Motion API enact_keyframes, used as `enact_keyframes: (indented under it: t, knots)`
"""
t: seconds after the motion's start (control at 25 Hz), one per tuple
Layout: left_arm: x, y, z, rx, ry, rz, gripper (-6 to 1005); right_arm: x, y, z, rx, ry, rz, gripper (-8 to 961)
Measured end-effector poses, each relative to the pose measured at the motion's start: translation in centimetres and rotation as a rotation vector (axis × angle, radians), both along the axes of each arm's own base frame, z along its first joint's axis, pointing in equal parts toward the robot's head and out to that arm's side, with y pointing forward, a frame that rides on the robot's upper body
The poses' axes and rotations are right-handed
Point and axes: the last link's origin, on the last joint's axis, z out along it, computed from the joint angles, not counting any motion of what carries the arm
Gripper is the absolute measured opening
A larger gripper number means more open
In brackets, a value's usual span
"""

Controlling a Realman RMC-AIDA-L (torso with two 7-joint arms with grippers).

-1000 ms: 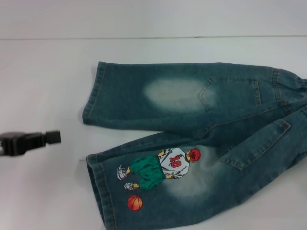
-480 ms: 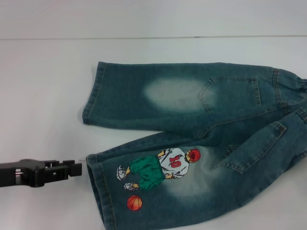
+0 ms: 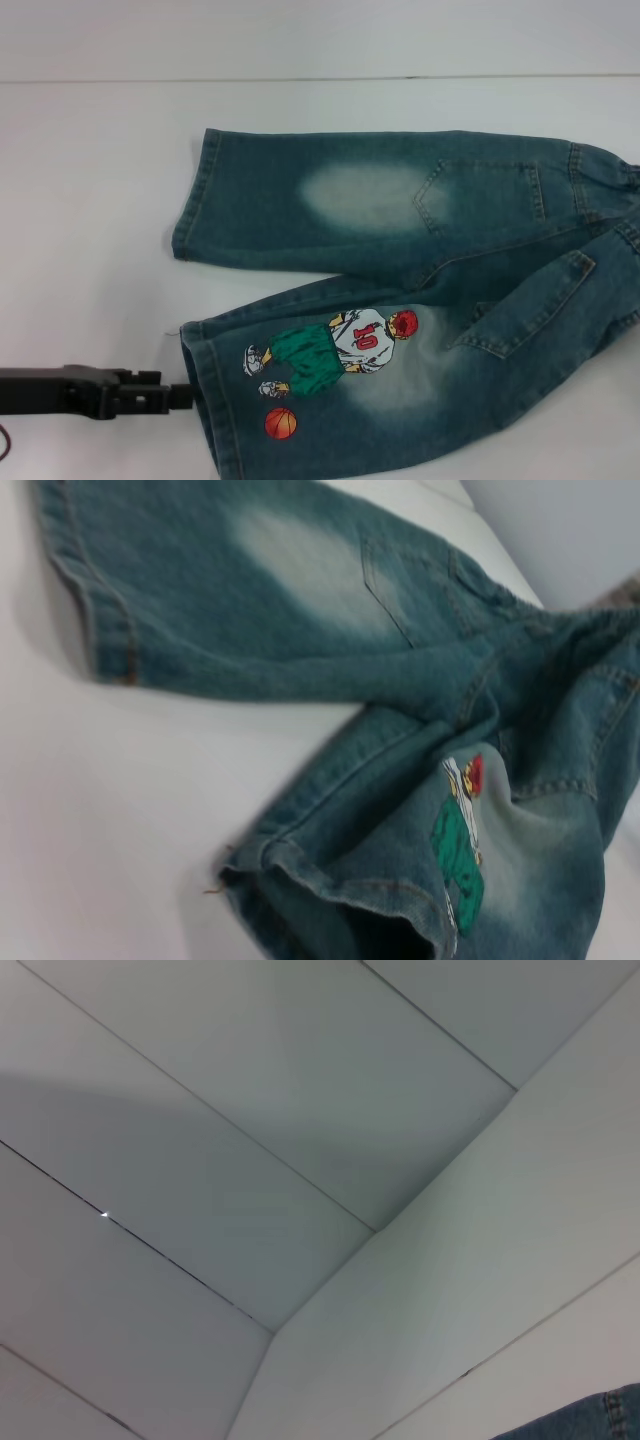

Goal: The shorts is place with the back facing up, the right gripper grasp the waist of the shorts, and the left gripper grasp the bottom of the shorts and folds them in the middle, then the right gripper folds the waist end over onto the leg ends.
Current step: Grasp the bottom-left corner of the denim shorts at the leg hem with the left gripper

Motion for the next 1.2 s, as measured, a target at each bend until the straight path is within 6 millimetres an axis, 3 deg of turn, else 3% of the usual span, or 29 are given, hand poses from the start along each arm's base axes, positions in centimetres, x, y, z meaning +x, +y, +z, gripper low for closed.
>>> enact_keyframes:
  t: [0.4,1.2]
  knots:
    - [0.5,0.5,-2.0,-0.013,-0.012,-0.079,902,-0.1,0.1,-0.1,-0.007,-0.002,0.005,53]
    - [1.1,-0.4,-3.2,0.011,-0.106,-0.168,934,-0.3,0.2,-0.4,-0.025,-0.008,0.015,59]
